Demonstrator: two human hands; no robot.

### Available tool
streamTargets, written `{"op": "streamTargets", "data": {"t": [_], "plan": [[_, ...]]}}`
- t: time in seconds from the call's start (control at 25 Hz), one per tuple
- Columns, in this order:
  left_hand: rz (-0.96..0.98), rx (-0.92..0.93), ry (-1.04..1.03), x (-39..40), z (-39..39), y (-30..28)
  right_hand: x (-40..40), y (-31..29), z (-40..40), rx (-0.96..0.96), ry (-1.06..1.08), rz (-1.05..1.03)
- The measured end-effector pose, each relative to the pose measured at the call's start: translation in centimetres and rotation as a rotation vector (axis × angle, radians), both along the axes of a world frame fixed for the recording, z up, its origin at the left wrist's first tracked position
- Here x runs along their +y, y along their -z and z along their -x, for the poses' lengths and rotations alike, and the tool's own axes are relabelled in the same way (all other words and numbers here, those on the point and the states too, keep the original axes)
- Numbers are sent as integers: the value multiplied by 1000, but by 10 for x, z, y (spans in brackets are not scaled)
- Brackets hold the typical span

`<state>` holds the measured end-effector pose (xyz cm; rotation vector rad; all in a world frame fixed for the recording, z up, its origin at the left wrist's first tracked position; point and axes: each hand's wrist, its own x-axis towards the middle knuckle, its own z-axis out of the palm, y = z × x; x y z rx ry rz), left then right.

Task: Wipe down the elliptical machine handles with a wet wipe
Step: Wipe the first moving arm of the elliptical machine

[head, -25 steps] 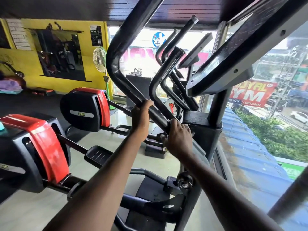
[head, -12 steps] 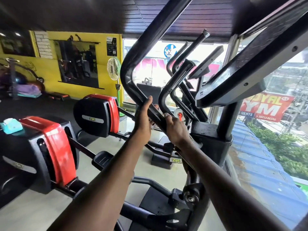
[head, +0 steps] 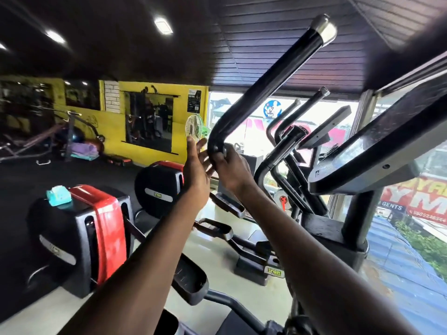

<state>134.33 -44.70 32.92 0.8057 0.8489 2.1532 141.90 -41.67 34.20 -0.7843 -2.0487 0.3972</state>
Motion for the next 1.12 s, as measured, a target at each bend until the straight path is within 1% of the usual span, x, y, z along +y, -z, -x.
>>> {"op": "streamTargets", "data": {"t": [0.08,0.12,0.2,0.28,0.4,0.48,0.52,0.6,0.64,0.68,0.72,0.76,0.8,0.92,1.12], "plan": [[-15,38,-18,-6,11,-10,-5,-1,16,145,16,-9],[-12,49,-23,-8,16,-12,-6,3,20,157,62,-64],[-5,66,-15,-8,21,-13,-2,14,18,79,141,-236],[17,67,0,-6,21,-8,0,24,9,-22,176,-359],[39,7,76,-5,15,-1,2,47,-20,-149,178,-401],[26,13,104,-4,11,-2,-8,52,-40,-206,174,-448],[20,9,114,-2,10,-4,-13,43,-44,-185,174,-543],[11,-23,150,3,11,-7,-23,5,-38,-109,197,-855],[10,-41,165,6,11,-8,-24,-19,-31,-141,231,-987],[9,-49,177,8,12,-8,-21,-41,-24,-230,281,-1067],[9,-51,182,9,14,-7,-17,-58,-16,-348,346,-1086],[10,-58,175,10,17,-6,-12,-67,-11,-470,405,-1059],[13,-71,165,10,20,-5,-6,-68,-8,-540,440,-1027],[8,-90,180,14,28,-3,-1,-59,-2,-577,463,-1004],[-18,-120,222,20,24,-1,-4,-45,-3,-628,489,-1027]]}}
